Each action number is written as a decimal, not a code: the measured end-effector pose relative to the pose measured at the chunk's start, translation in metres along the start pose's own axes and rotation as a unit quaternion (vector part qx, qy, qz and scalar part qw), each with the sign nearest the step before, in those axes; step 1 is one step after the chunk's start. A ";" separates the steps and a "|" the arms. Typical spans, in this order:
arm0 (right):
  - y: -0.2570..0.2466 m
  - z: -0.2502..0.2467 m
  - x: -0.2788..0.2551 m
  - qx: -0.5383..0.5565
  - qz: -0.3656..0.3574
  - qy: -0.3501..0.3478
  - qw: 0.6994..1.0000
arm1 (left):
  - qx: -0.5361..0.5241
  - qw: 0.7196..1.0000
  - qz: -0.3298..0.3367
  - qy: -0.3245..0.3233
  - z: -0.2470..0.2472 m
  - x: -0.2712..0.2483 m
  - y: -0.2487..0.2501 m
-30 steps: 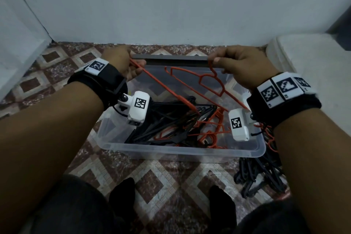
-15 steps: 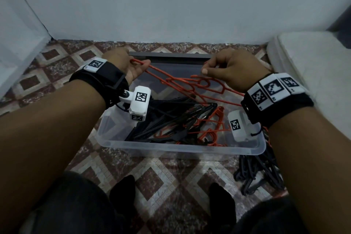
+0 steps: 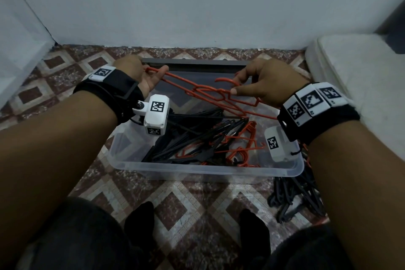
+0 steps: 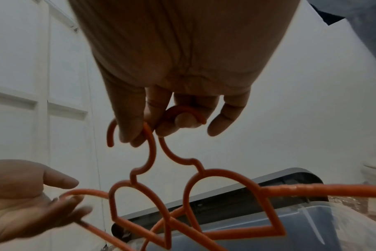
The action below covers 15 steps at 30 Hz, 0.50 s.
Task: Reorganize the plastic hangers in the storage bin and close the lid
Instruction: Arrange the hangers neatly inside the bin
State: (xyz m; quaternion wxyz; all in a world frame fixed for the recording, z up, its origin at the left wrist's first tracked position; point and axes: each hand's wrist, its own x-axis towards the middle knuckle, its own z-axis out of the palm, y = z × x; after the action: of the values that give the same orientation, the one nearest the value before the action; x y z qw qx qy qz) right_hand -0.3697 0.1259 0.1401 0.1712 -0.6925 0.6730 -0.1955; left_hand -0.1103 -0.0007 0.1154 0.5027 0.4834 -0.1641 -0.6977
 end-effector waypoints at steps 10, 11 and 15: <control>0.001 0.007 0.006 -0.032 0.035 0.048 0.998 | 0.731 0.592 0.339 0.025 0.003 -0.007 0.013; 0.000 0.008 0.007 -0.035 0.036 0.039 0.998 | 0.700 0.606 0.378 -0.021 0.011 -0.015 0.006; -0.006 0.013 0.008 -0.060 0.031 0.035 0.997 | 0.685 0.524 0.413 -0.293 0.037 -0.049 -0.044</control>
State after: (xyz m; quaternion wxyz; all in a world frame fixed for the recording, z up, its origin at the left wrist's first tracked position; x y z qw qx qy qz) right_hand -0.3578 0.1174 0.1317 0.1114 -0.6731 0.7104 -0.1731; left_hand -0.1640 0.0512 0.1261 0.1722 0.3258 -0.9106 -0.1869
